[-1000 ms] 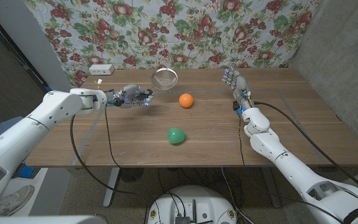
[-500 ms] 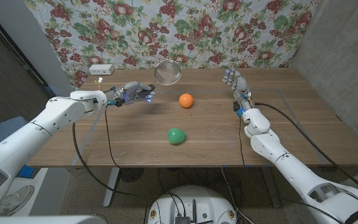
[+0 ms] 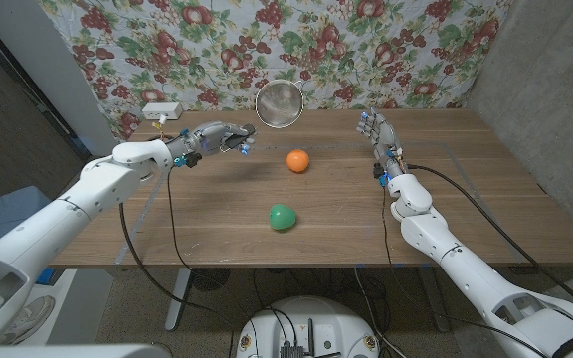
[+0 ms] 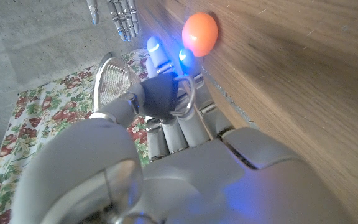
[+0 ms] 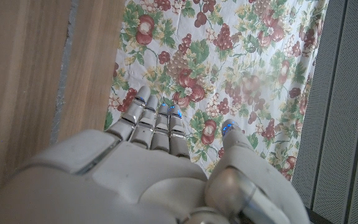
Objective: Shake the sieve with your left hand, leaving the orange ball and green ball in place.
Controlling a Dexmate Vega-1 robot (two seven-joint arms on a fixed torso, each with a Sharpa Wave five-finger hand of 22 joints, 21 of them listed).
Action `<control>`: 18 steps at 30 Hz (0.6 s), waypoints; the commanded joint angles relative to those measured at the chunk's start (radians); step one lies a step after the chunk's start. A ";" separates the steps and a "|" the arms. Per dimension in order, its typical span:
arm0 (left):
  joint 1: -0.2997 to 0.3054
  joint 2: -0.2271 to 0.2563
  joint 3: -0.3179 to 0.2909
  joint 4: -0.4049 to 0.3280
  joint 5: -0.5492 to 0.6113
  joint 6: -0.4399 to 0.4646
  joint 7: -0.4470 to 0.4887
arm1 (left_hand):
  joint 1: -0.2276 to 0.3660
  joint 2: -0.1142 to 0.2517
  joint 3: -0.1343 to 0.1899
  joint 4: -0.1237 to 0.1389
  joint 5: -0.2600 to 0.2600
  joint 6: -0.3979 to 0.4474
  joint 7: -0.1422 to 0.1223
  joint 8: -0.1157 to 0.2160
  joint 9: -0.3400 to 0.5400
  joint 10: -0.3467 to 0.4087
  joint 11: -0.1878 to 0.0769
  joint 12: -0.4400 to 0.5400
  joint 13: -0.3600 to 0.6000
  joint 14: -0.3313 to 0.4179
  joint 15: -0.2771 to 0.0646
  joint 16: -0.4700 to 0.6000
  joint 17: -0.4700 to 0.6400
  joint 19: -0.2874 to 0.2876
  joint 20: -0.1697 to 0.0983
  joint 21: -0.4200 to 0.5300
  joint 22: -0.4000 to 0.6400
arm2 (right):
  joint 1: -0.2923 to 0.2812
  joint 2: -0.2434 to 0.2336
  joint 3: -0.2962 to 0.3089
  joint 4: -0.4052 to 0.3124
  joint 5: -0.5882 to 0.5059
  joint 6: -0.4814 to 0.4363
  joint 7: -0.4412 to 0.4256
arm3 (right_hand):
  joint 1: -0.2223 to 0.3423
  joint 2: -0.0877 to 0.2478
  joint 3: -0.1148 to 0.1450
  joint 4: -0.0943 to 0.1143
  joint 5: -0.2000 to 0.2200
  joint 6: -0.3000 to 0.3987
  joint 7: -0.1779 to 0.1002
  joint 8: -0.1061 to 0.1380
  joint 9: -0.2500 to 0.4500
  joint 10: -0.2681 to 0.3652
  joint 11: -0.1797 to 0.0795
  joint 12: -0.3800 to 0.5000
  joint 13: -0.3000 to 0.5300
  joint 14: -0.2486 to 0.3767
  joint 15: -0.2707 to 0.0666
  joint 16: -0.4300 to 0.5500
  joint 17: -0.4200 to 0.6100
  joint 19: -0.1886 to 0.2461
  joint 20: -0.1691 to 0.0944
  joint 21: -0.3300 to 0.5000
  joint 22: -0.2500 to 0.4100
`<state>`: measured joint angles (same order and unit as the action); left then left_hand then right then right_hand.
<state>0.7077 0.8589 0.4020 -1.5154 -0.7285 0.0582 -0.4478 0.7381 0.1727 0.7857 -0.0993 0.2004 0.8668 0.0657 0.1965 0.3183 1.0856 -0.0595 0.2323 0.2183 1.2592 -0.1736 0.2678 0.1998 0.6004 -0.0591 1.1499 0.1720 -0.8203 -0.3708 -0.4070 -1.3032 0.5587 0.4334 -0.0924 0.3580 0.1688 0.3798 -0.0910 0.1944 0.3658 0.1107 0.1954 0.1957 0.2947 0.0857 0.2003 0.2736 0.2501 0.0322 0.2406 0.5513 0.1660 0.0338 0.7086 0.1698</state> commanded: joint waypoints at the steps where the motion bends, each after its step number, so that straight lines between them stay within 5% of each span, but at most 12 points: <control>1: -0.024 -0.022 0.015 0.048 0.043 -0.076 -0.066 | -0.011 0.000 0.023 0.027 0.009 0.043 -0.049 0.009 0.004 0.035 -0.100 0.000 0.004 -0.043 -0.057 -0.003 0.002 -0.003 -0.107 -0.003 0.003 | 0.011 0.005 -0.002 0.014 -0.001 -0.001 0.003 | 0.009 0.000 0.008 -0.001 0.001 0.000 0.005 0.006 0.002 -0.002 0.001 0.006 0.001 -0.004 0.002 0.005 0.000 0.004 0.002 -0.003 0.005; 7: -0.017 -0.012 0.010 0.017 0.038 -0.014 -0.013 | -0.011 0.000 0.022 0.027 0.011 0.045 -0.047 0.010 0.004 0.036 -0.100 0.001 0.005 -0.046 -0.058 -0.005 0.002 -0.003 -0.106 -0.005 0.003 | 0.020 0.009 -0.004 0.026 -0.001 0.001 0.008 | 0.008 0.000 0.009 -0.001 0.001 0.000 0.005 0.006 0.002 -0.002 -0.001 0.007 0.000 -0.004 0.002 0.005 -0.001 0.005 0.001 -0.005 0.005; 11: 0.008 0.014 -0.011 -0.060 0.004 0.129 0.105 | -0.002 0.008 0.020 0.013 0.013 0.054 0.001 0.014 0.008 0.051 -0.089 0.006 0.002 -0.029 -0.060 0.006 0.009 0.010 -0.106 -0.001 0.005 | 0.023 0.011 -0.004 0.030 -0.001 0.002 0.007 | 0.008 0.000 0.010 -0.002 0.001 0.000 0.005 0.006 0.002 -0.002 0.000 0.007 0.000 -0.005 0.001 0.005 -0.002 0.005 0.001 -0.007 0.005; 18: 0.023 0.020 -0.043 -0.111 -0.093 0.306 0.210 | 0.010 0.014 0.022 -0.001 0.010 0.061 0.023 0.014 0.006 0.068 -0.074 0.012 -0.001 -0.010 -0.059 0.017 0.014 0.030 -0.103 0.009 0.007 | 0.022 0.009 -0.003 0.028 -0.001 -0.001 0.005 | 0.007 0.000 0.011 -0.002 0.002 0.000 0.005 0.006 0.002 -0.003 0.002 0.006 -0.001 -0.005 0.001 0.006 -0.003 0.004 0.002 -0.009 0.005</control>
<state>0.7093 0.8633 0.3934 -1.5518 -0.7231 0.1295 -0.3903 0.7338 0.1765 0.7916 -0.1053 0.2081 0.8631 0.0619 0.2043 0.3231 1.0803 -0.0648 0.2369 0.2183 1.2536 -0.1792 0.2749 0.2092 0.6151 -0.0555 1.1504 0.1748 -0.8033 -0.3628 -0.4092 -1.2814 0.5577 0.4328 -0.0874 0.3580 0.1687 0.3840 -0.0952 0.1944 0.3658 0.1107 0.1953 0.1957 0.2947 0.0857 0.2003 0.2691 0.2501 0.0322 0.2405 0.5467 0.1659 0.0339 0.7009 0.1698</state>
